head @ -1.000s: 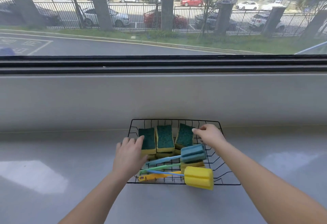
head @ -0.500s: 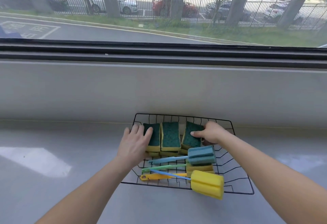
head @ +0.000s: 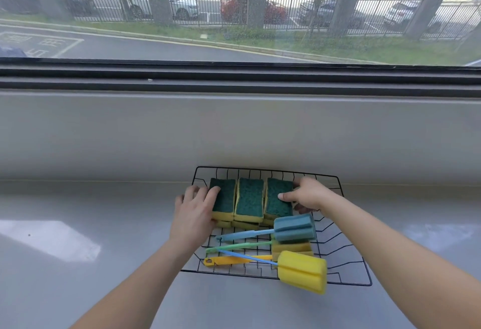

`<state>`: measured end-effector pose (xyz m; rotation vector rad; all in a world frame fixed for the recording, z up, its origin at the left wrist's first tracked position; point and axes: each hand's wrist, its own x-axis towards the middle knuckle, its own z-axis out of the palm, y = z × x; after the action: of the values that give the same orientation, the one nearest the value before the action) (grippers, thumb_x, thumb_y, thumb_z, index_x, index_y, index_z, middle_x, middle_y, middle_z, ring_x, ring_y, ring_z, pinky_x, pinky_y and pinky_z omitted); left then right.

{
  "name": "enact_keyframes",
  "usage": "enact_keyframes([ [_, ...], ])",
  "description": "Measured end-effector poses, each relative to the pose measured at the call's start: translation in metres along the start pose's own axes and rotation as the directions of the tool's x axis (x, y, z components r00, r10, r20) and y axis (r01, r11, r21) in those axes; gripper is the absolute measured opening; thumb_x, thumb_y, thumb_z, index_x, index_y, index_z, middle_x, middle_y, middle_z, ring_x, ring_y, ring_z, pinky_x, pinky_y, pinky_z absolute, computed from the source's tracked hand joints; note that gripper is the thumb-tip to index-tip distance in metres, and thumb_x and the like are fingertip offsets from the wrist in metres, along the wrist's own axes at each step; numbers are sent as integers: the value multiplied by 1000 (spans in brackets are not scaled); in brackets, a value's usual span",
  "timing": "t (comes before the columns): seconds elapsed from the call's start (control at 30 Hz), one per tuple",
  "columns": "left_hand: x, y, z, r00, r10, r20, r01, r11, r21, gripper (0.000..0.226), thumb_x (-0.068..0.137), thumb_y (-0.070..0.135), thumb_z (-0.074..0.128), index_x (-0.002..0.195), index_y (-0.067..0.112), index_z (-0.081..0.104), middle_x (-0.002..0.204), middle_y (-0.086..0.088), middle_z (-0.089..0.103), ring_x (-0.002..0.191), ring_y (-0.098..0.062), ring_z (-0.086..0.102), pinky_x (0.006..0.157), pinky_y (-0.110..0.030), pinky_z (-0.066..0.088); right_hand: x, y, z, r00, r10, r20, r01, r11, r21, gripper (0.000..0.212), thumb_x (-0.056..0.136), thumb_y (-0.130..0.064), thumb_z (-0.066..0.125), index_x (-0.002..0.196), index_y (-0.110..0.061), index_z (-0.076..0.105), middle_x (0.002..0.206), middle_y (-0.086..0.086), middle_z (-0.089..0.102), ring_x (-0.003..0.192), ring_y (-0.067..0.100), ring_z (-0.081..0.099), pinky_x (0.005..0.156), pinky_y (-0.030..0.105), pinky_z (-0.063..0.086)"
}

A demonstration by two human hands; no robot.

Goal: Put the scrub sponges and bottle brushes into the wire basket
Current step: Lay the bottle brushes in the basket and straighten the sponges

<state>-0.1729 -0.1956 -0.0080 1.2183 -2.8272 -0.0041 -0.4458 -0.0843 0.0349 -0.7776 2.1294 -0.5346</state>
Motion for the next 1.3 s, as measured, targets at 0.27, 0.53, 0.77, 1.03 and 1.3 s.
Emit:
enact_keyframes([
  [0.27, 2, 0, 3, 1000, 17, 11, -16, 999, -34, 83, 62, 29, 81, 135, 22, 42, 118, -3, 58, 119, -32, 44, 83, -43, 48, 10, 8, 5, 999, 36, 32, -41, 987, 153, 103, 77, -46, 83, 157, -12, 28, 158, 13, 40, 137, 35, 46, 105, 46, 48],
  [0.53, 1, -2, 5, 1000, 18, -1, -18, 999, -37, 83, 64, 30, 80, 135, 23, 37, 119, -2, 57, 121, -30, 41, 85, -40, 46, 11, 19, -1, 991, 81, 105, -110, 945, 307, 103, 72, -31, 90, 155, -17, 32, 140, 19, 56, 110, 35, 67, 97, 51, 56],
  [0.77, 2, -1, 5, 1000, 7, -11, -8, 998, -56, 83, 63, 29, 77, 136, 24, 38, 125, -5, 52, 121, -31, 40, 90, -42, 43, 10, 17, 1, 997, 40, 68, -53, 977, 208, 100, 75, -34, 87, 156, -15, 30, 151, 16, 49, 126, 35, 58, 107, 52, 50],
  [1.03, 20, 36, -7, 921, 363, -140, -377, 922, -87, 90, 67, 47, 63, 148, 33, 25, 152, -8, 30, 148, -30, 15, 121, -56, 8, 11, 15, 4, 998, 18, 55, -27, 987, 156, 98, 74, -42, 84, 155, -17, 33, 151, 12, 49, 128, 33, 56, 106, 52, 50],
  [1.3, 54, 51, 4, 904, 427, 16, -427, 904, -7, 111, 65, 66, 69, 151, 22, 16, 150, -17, 32, 141, -35, 25, 121, -54, 11, 15, 18, 3, 985, 18, 174, -56, 975, 216, 71, 75, -40, 85, 135, -18, 54, 121, 8, 70, 97, 27, 74, 74, 37, 62],
])
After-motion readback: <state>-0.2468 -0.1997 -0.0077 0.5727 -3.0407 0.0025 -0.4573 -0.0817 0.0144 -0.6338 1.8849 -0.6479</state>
